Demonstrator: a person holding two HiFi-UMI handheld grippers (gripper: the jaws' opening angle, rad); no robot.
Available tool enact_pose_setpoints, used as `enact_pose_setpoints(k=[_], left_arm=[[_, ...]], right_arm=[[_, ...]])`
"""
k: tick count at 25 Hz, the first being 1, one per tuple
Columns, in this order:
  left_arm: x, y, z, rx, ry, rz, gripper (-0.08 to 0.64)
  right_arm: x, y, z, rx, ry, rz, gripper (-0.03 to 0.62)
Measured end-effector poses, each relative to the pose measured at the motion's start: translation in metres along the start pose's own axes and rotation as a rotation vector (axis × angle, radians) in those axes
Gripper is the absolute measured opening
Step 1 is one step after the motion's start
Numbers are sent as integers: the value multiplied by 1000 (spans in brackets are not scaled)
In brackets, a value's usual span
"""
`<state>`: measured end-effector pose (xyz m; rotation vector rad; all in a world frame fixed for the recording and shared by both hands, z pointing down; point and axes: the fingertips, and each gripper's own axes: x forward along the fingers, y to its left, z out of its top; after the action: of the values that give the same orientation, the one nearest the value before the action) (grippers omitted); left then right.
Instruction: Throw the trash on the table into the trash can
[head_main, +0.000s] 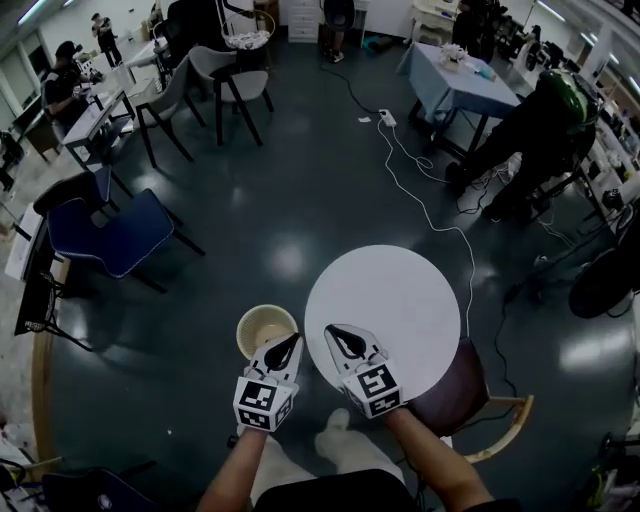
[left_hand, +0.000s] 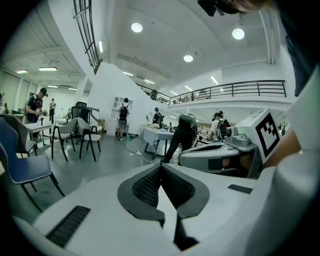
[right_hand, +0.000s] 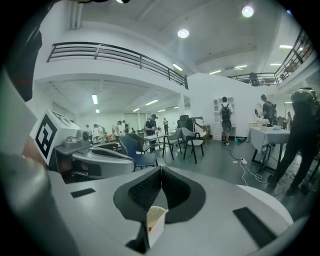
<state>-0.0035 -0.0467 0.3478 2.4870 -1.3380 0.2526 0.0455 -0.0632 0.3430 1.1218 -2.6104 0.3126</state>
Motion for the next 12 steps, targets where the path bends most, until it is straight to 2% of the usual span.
enact_pose_setpoints(k=[5, 12], left_arm=[[4, -42, 19, 0, -35, 42, 15], [-9, -57, 61, 31, -49, 80, 15]], right_arm=[[-37, -21, 12, -5, -32, 33, 20], [-60, -30, 59, 11, -98, 55, 20]])
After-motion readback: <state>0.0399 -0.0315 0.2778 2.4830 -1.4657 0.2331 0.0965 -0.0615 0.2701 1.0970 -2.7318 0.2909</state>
